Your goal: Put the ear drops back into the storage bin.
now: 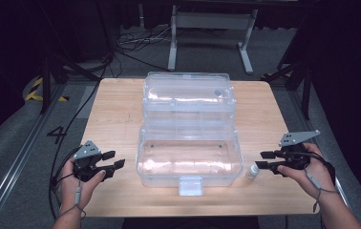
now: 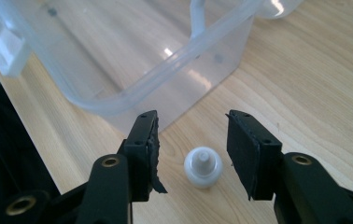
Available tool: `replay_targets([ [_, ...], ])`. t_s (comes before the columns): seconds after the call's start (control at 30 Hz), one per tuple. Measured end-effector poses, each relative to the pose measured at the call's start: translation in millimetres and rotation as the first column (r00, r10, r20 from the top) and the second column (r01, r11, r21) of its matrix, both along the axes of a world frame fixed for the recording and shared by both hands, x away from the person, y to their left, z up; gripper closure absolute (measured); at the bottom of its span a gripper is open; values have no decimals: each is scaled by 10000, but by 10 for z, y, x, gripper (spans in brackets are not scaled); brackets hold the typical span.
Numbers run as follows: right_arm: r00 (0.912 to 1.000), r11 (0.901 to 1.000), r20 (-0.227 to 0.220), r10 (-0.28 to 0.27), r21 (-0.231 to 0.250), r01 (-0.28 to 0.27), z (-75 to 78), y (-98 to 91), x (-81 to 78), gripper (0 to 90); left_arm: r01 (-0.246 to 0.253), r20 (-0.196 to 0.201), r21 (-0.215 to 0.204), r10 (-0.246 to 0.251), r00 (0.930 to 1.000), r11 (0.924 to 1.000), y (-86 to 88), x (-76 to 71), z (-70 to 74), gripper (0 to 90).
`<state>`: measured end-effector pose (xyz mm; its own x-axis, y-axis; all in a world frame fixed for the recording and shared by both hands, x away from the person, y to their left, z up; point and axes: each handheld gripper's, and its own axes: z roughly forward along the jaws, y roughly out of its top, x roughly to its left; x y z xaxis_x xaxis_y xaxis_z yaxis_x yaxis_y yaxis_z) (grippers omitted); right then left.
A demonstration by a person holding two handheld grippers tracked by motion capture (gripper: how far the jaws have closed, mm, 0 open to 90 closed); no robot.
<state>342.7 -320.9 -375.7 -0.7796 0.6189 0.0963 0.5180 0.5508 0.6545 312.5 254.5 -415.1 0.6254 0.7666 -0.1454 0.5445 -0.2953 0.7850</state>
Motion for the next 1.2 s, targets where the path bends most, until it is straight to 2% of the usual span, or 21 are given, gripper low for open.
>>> replay_targets([
  [0.07,10000,9998,-79,15,-190,-16,-20,10,-6,531,-128,-39,130,129,9999,9998,-5,8,-9,483],
  [0.17,9994,9996,-331,113,-265,-122,-68,31,-7,518,-56,-92,101,57,9999,9999,-13,10,-13,477],
  [0.3,9986,9968,-503,178,-768,-217,-138,55,22,518,-20,-105,108,21,9999,9999,-17,5,-9,475],
  [0.4,9976,9954,-674,182,-927,-244,-179,69,52,519,-57,-94,148,59,9999,9999,-14,9,-13,482],
  [0.57,9960,9880,-876,186,-1509,-317,-225,91,103,529,-4,-129,190,6,9999,9998,-14,12,-20,481],
  [0.7,9936,9726,-1071,365,-2247,-600,-241,130,147,559,-11,-182,190,15,9998,9998,-14,1,-22,478],
  [0.73,9936,9726,-1071,365,-2247,-600,-241,130,147,559,-11,-182,190,15,9998,9998,-14,1,-22,478],
  [0.97,9859,9427,-1405,913,-3068,-1310,-266,250,193,596,-95,-235,261,102,9997,9996,9,-30,-27,478],
  [1.0,9859,9427,-1405,913,-3068,-1310,-266,250,193,596,-95,-235,261,102,9997,9996,9,-30,-27,478],
  [1.03,9824,9307,-1505,1110,-3309,-1558,-280,285,216,609,-122,-204,263,127,9997,9996,19,-37,-32,478],
  [1.1,9807,9182,-1503,1254,-3568,-1721,-291,305,232,618,-154,-227,279,160,9996,9995,29,-48,-30,478],
  [1.2,9796,9082,-1504,1333,-3770,-1815,-298,322,253,631,-192,-234,238,197,9995,9995,40,-60,-31,477],
])
